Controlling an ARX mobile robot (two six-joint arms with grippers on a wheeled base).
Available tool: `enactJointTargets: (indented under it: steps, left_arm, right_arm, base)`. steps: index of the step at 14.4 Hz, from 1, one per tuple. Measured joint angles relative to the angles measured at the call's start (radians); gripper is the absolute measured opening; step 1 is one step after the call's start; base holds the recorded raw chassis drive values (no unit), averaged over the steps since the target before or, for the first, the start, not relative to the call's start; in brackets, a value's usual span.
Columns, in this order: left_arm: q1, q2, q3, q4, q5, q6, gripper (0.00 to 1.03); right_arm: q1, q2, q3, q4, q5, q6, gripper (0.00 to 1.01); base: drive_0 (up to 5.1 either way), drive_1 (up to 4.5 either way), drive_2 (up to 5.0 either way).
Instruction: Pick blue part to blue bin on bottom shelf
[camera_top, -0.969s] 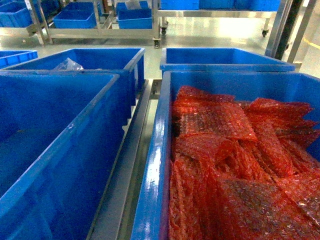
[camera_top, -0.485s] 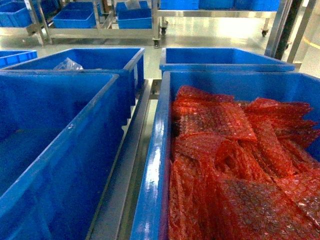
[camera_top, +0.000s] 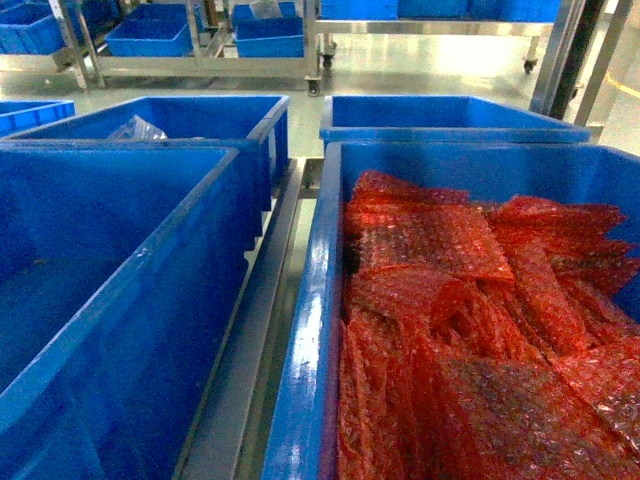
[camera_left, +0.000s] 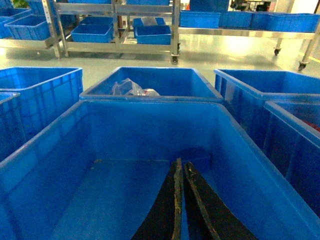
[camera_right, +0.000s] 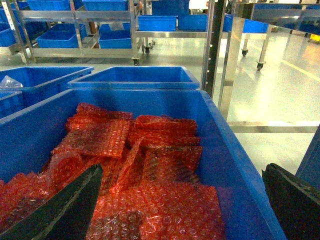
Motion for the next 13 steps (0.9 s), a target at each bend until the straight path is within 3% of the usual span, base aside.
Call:
enactJointTargets:
  steps: [13]
  left_arm:
    - [0.000,-0.391,-0.105,-0.270,0.000,0.000,0.02]
  right_arm:
    - [0.000,0.000,0.000,0.000,0.000,0.000,0.98]
  base:
    - [0.0,0.00,0.0]
